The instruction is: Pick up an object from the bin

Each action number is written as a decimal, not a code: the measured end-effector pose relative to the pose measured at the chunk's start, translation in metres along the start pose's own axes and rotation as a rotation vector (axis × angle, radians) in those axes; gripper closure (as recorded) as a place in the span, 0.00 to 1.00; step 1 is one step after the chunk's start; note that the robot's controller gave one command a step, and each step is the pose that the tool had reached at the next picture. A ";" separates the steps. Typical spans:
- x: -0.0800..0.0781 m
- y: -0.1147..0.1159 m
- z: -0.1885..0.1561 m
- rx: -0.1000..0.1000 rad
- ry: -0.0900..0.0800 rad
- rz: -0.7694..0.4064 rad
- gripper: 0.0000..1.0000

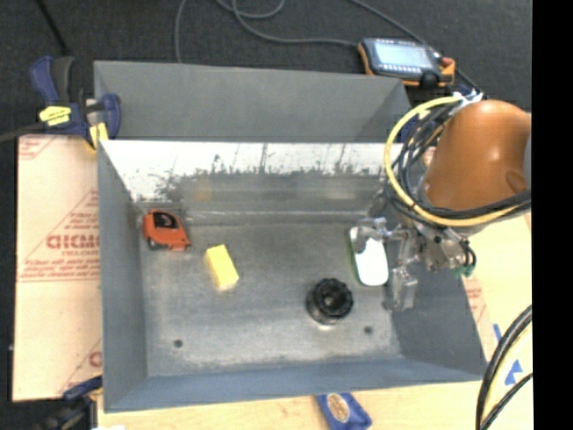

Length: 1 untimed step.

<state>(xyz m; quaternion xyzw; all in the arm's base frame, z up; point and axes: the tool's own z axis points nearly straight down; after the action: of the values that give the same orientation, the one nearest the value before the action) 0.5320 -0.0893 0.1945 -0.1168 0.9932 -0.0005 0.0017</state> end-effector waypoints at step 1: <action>0.000 0.000 0.000 0.000 0.000 0.000 0.00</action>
Offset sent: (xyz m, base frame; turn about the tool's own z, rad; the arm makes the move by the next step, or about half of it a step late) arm -0.0426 0.0522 -0.0598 -0.1032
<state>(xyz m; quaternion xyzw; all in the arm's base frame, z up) 0.5319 -0.0891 0.1944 -0.1165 0.9932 -0.0003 0.0015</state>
